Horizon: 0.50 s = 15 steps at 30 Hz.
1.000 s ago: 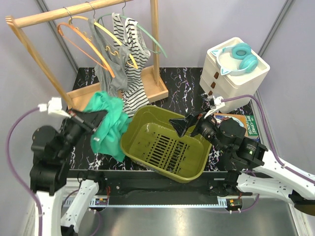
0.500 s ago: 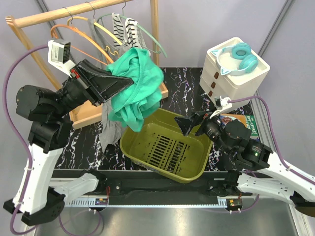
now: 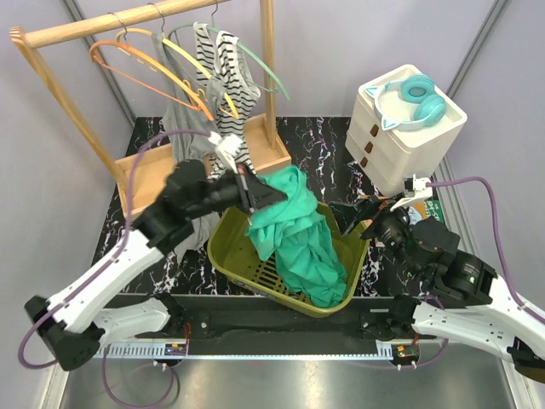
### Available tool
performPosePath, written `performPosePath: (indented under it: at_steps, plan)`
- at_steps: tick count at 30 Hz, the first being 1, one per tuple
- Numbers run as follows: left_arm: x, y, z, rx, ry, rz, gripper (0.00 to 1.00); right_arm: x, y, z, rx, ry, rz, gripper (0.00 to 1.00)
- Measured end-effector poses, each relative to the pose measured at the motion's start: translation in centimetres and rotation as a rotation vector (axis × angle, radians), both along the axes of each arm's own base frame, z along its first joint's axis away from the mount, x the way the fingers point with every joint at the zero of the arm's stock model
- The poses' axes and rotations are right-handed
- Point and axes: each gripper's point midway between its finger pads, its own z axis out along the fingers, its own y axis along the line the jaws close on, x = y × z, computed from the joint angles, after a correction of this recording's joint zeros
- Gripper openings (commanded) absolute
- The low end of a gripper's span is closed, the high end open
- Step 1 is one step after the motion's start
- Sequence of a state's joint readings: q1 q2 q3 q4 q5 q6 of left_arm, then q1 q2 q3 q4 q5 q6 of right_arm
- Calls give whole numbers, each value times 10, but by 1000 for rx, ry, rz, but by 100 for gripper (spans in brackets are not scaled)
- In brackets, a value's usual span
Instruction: Remove the tank top from the hanger
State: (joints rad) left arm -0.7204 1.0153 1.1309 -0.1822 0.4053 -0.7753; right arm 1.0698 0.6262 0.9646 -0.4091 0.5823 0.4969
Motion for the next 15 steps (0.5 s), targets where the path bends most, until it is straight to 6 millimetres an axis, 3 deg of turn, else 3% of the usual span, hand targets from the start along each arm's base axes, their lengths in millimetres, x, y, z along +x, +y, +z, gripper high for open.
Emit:
performPosePath:
  at_steps: [1, 4, 5, 6, 8, 9, 11, 12, 15]
  plan:
    - [7, -4, -33, 74, 49, 22, 0, -1, -2, 2, 0, 3, -2, 100]
    - [13, -6, -94, 224, 126, 61, 5, 0, 1, 6, -17, 16, 0, 100]
    - [12, -5, -111, 271, 139, 74, 10, 2, 5, 7, -27, 21, 2, 100]
    - [10, -3, -125, 309, 144, 81, 24, 4, 11, 7, -39, 28, 8, 100]
    - [5, 1, -141, 360, 132, 90, 40, 9, 24, 1, -79, 49, 21, 100]
    - [1, 5, -149, 382, 129, 99, 55, 13, 32, -5, -111, 62, 27, 100]
    - [-5, 16, -157, 413, 107, 113, 70, 19, 43, -14, -164, 77, 32, 100]
    - [-8, 25, -160, 421, 103, 134, 85, 23, 51, -19, -206, 83, 41, 100]
    - [-14, 47, -154, 421, 53, 183, 97, 33, 73, -28, -287, 85, 69, 100]
